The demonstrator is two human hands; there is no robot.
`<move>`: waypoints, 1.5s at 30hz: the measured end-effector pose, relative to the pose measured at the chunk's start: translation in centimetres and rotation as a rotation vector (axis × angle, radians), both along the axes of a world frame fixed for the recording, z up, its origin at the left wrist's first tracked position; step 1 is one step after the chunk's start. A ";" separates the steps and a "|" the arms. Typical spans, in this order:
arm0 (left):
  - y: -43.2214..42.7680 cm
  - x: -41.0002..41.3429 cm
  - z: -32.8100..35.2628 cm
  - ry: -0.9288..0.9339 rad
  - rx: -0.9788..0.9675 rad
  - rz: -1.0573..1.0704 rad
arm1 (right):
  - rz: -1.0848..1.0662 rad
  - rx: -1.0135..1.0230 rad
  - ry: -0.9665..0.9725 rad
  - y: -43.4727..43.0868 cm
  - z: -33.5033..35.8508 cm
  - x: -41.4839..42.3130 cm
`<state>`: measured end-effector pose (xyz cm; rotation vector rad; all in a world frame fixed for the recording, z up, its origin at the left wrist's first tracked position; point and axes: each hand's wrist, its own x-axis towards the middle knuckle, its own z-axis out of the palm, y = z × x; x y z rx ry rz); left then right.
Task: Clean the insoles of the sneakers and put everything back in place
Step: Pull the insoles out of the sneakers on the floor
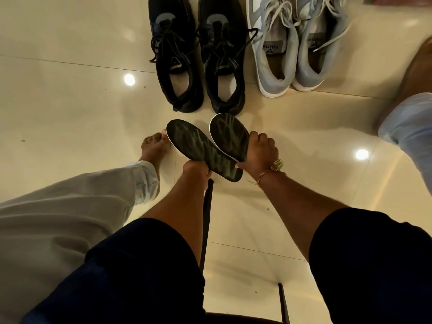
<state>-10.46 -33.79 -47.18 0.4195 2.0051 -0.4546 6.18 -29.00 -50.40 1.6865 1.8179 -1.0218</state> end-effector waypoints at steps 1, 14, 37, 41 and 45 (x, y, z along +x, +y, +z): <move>-0.1 -0.2 -0.3 -0.009 0.005 0.045 | 0.028 0.021 -0.007 -0.3 -0.1 0.0; 2.3 -1.1 0.0 -0.043 0.048 -0.068 | 0.017 0.039 0.054 3.6 -0.5 -0.6; 31.6 8.8 34.0 -0.579 1.165 0.585 | -1.158 0.554 0.905 30.1 33.4 7.5; 34.3 10.7 34.0 -0.644 1.049 0.538 | -1.257 0.504 0.884 33.0 32.3 9.6; 36.3 12.2 31.7 -0.643 0.988 0.532 | -1.411 0.384 0.896 34.4 31.2 10.5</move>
